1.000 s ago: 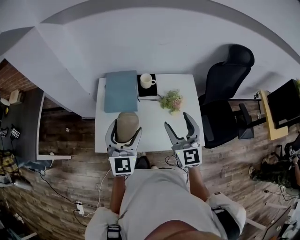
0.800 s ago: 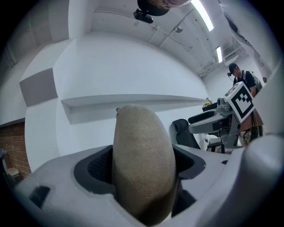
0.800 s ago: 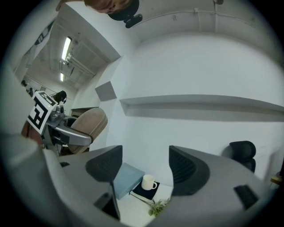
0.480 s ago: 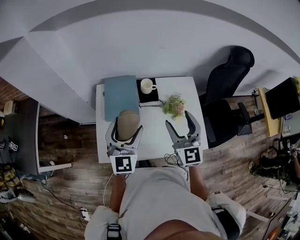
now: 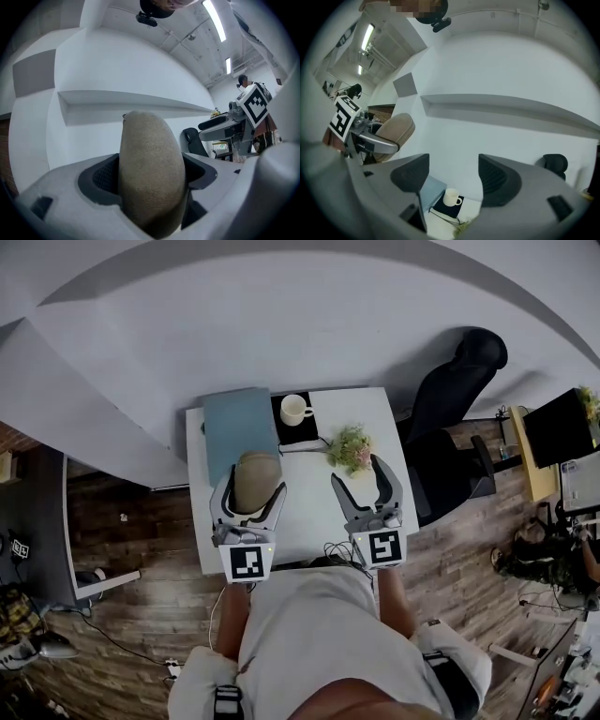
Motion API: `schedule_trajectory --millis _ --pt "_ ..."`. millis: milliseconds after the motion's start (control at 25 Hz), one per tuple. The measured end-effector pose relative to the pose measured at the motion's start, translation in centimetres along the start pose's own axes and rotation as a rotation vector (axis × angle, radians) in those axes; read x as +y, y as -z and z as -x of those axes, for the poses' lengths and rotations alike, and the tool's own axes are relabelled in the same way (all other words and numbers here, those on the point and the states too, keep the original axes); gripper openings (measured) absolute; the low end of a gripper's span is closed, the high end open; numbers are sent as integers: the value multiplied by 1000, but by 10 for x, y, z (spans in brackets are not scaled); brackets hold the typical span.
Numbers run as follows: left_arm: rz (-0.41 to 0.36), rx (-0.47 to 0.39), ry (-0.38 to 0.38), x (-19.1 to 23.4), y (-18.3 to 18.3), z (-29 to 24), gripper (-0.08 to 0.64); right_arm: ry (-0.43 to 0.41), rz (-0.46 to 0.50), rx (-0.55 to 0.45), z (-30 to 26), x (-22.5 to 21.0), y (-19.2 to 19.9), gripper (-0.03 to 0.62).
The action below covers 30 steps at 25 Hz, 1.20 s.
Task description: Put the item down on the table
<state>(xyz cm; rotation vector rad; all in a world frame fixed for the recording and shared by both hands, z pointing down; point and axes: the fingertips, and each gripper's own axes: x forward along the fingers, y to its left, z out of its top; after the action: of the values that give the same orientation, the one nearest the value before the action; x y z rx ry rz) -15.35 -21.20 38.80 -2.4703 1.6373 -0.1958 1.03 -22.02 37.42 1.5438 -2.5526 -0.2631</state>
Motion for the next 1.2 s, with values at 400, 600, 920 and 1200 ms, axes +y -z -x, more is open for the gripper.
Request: schedule_trajectory --millis 400,600,920,1200 --pt "37 35 23 8 19 -19 402 -5 7 63 -22 0 19 327" --pt "50 63 23 1 34 -36 402 -40 2 92 -34 -5 39 326" --pt "31 146 49 -16 74 -62 402 -127 -9 176 -51 -10 81 321" --pt "38 219 92 -38 111 -79 402 -194 -40 248 -52 -8 123 316"
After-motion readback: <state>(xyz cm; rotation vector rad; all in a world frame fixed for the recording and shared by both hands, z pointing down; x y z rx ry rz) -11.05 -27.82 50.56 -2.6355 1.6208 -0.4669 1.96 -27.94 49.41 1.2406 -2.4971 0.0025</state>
